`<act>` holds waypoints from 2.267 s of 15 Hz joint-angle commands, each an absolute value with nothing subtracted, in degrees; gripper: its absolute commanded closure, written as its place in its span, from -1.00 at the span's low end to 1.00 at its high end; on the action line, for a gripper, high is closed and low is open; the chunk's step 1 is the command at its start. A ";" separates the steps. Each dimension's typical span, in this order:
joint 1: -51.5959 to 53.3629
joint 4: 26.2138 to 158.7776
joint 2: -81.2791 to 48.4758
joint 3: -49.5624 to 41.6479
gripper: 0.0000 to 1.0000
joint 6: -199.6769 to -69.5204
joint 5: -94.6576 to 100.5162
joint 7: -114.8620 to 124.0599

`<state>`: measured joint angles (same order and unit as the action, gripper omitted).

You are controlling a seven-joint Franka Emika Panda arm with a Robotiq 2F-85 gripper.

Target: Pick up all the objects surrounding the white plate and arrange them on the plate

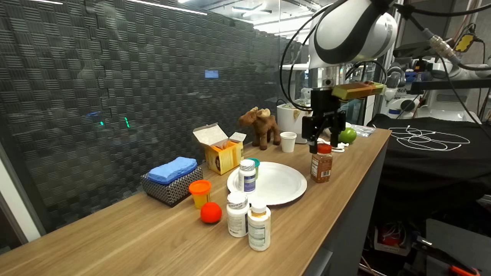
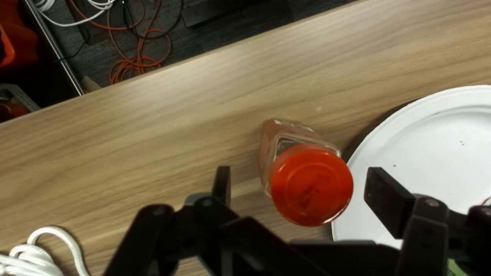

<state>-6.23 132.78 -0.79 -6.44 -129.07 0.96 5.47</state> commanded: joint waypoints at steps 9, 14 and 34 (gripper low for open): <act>-6.44 132.66 2.29 -6.68 0.52 -128.74 1.75 12.67; -6.06 127.58 2.89 -5.71 0.52 -126.40 3.95 18.90; -1.36 110.86 -15.66 -1.97 0.52 -125.96 -2.81 16.29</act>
<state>-1.72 113.72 -14.38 -1.86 -125.83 -1.14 17.06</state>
